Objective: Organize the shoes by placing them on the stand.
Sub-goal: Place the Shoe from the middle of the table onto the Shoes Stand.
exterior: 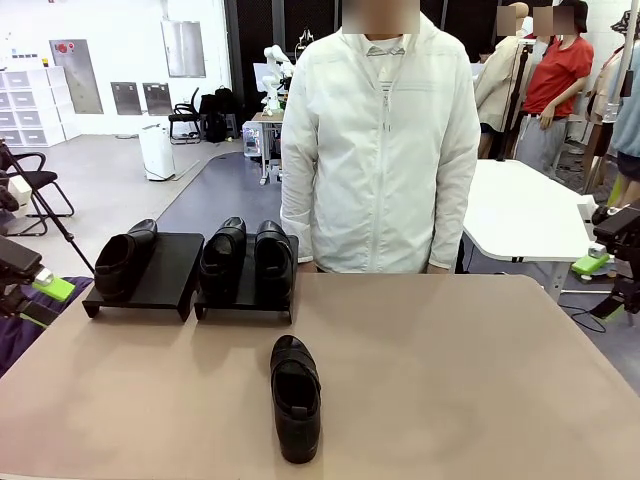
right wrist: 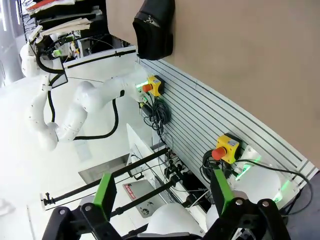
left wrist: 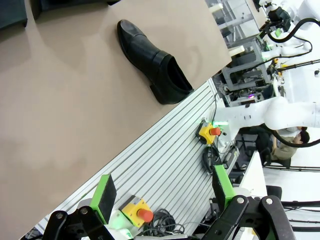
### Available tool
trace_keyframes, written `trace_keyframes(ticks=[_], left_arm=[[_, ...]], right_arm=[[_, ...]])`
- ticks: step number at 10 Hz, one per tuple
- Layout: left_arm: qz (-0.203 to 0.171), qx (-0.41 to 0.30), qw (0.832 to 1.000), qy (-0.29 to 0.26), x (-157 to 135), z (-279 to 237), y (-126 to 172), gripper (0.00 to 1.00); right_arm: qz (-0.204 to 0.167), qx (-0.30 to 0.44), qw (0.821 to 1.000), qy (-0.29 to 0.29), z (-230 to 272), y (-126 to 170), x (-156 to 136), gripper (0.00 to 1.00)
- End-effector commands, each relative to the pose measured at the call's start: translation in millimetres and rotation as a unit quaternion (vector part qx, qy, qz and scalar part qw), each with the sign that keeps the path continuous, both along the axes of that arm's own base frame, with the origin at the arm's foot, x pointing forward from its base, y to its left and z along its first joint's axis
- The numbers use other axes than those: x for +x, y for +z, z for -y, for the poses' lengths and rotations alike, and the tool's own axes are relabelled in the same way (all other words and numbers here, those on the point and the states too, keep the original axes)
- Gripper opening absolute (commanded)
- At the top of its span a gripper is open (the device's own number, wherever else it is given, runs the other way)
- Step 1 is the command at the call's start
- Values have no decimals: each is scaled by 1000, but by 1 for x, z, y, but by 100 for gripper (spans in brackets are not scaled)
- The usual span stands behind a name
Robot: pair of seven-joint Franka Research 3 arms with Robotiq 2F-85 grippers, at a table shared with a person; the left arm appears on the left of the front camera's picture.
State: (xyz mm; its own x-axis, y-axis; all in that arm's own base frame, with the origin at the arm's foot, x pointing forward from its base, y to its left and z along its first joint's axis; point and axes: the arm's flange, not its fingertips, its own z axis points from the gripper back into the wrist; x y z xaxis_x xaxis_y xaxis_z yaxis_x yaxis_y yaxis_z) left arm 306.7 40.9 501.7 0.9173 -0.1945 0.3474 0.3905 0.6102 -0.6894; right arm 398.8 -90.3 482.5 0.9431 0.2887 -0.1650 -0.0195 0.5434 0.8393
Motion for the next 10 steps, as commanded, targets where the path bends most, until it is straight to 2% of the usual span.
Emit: trace_keyframes(ticks=[1, 2, 3, 4, 5, 6, 7, 8, 9, 10], left_arm=[[0, 0, 1000, 0, 0, 0, 0, 100], [-13, 58, 998, 22, -15, 46, 18, 100], [-11, 117, 993, 26, -32, 101, 31, 100], [-15, 179, 983, 40, -46, 155, 38, 100], [-28, 246, 965, 83, -50, 208, 34, 100], [-28, 276, 959, 59, -50, 257, 26, 100], [-28, 317, 944, 83, -50, 294, 15, 100], [-29, 334, 939, 80, -47, 320, 5, 100], [-31, 354, 929, 105, -40, 336, 0, 100], [-4, 305, 950, 73, -85, 316, 5, 100]], right_arm=[[-5, -10, 1000, -2, 1, 5, 1, 100], [-5, -10, 1000, -2, 1, 5, 1, 100], [-5, -10, 1000, -2, 1, 5, 1, 100], [-5, -10, 1000, -2, 1, 5, 1, 100], [-5, -10, 1000, -2, 1, 5, 1, 100], [-5, -10, 1000, -2, 1, 5, 1, 100], [-5, -10, 1000, -2, 1, 5, 1, 100], [-5, -10, 1000, -2, 1, 5, 1, 100], [-5, -10, 1000, -2, 1, 5, 1, 100], [-5, -10, 1000, -2, 1, 5, 1, 100]])
